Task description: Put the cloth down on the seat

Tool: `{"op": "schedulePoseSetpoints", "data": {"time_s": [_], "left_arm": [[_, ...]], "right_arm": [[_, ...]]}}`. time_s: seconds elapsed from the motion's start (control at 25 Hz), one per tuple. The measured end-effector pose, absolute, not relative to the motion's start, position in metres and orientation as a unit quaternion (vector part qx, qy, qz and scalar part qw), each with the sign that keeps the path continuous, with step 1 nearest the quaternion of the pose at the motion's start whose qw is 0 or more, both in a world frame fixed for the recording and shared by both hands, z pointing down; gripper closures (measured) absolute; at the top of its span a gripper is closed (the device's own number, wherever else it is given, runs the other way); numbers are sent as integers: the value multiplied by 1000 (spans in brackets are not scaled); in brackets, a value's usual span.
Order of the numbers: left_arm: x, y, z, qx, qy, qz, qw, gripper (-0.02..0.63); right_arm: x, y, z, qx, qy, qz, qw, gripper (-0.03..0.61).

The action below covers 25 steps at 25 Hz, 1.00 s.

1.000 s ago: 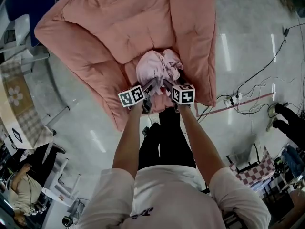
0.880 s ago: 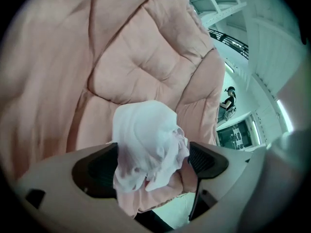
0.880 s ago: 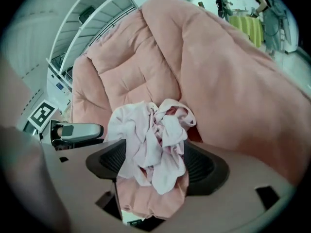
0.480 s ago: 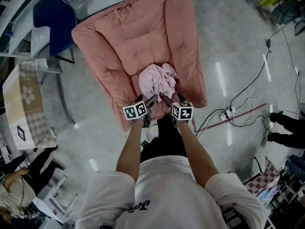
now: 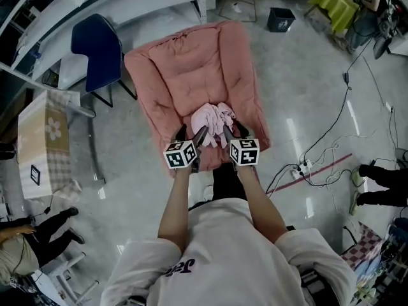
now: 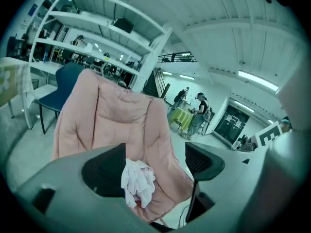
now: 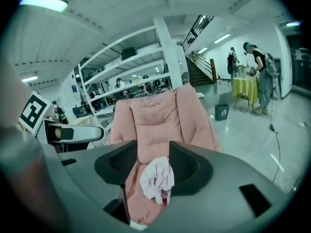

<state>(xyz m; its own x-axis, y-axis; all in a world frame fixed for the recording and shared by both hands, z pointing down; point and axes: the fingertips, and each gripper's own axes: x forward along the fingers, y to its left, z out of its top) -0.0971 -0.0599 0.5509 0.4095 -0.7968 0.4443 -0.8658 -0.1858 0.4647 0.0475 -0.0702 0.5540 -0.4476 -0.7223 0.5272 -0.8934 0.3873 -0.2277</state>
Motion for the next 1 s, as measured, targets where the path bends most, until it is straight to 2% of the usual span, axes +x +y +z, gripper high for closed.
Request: {"op": "schedulePoseSetpoints", "data": {"time_s": [0.12, 0.2, 0.36, 0.64, 1.0], "left_arm": [[-102, -57, 499, 785, -551, 26, 283, 328], [-103, -53, 466, 800, -547, 9, 248, 351], [-108, -42, 403, 818, -545, -15, 180, 494], [-115, -18, 323, 820, -563, -38, 95, 591], [-115, -1, 283, 826, -562, -40, 35, 598]], "right_arm": [[40, -70, 503, 500, -829, 209, 141, 399], [31, -66, 470, 496, -840, 186, 122, 425], [12, -54, 402, 483, -862, 130, 82, 484], [4, -29, 321, 488, -869, 78, 28, 563], [6, -9, 290, 514, -857, 25, 14, 565]]}}
